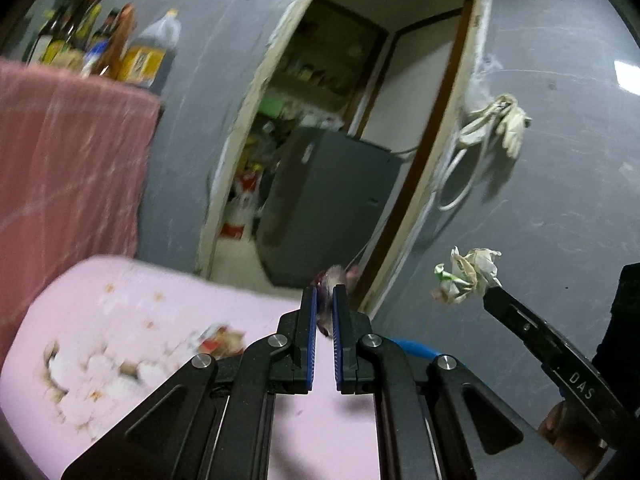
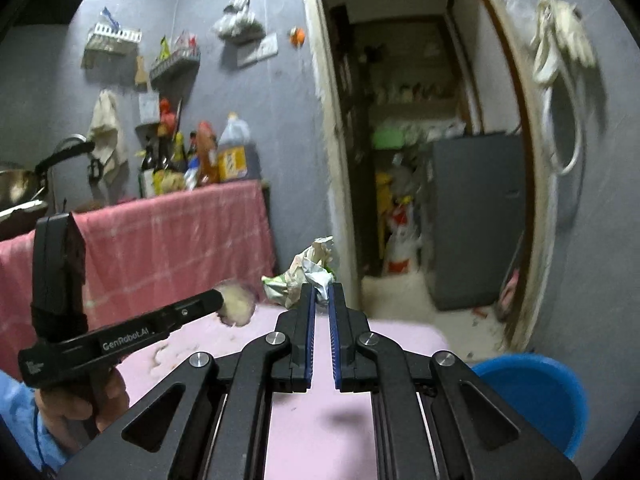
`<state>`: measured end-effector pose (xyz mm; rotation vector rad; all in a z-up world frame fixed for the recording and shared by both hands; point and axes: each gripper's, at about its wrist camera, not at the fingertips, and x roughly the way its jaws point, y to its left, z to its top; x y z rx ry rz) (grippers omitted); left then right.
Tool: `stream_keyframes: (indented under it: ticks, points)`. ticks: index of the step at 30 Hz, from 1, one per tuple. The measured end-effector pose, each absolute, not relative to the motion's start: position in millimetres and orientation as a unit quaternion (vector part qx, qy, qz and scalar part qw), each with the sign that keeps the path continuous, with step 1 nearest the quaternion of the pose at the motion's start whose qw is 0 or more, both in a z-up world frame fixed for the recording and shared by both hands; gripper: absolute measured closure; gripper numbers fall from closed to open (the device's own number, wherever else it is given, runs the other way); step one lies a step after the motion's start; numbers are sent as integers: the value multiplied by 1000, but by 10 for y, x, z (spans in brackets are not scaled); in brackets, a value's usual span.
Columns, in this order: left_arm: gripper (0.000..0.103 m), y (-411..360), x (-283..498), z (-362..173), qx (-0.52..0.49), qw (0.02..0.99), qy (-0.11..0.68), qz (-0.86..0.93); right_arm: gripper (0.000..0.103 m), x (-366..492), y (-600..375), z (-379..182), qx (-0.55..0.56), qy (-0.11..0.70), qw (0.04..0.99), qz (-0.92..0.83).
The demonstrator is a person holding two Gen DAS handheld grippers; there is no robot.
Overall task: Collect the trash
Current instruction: 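Lift the white paper with the right tool while the left tool grasps the round peel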
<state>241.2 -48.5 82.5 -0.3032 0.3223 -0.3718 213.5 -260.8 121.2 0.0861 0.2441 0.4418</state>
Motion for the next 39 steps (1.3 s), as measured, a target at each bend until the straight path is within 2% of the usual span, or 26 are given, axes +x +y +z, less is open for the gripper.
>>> stream_keyframes:
  ticks: [8, 16, 21, 23, 24, 25, 27, 31, 39]
  points:
    - [102, -1108, 2499, 937, -130, 955, 145, -223, 98, 2066, -3179, 1248, 72, 82, 982, 152]
    - [102, -1308, 2613, 590, -92, 939, 231, -239, 98, 2227, -3506, 1015, 99, 122, 978, 138]
    - [101, -1238, 2657, 206, -95, 909, 316, -256, 98, 2279, -3536, 843, 107, 151, 972, 144]
    - [97, -1239, 2690, 108, -98, 898, 338, -265, 98, 2273, -3549, 792, 105, 159, 972, 139]
    - [90, -1259, 2702, 76, -94, 894, 346, -267, 98, 2274, -3561, 776, 107, 162, 971, 139]
    - [79, -1282, 2712, 45, -89, 892, 353, -269, 98, 2272, -3573, 762, 109, 165, 971, 138]
    - [68, -1323, 2713, 4, -83, 888, 358, -276, 98, 2279, -3604, 739, 115, 169, 969, 138]
    - [57, -1455, 2747, -60, -56, 882, 373, -282, 98, 2289, -3623, 739, 115, 171, 969, 136]
    - [58, -1839, 2774, -324, 31, 872, 413, -260, 98, 2316, -3711, 701, 125, 176, 968, 129]
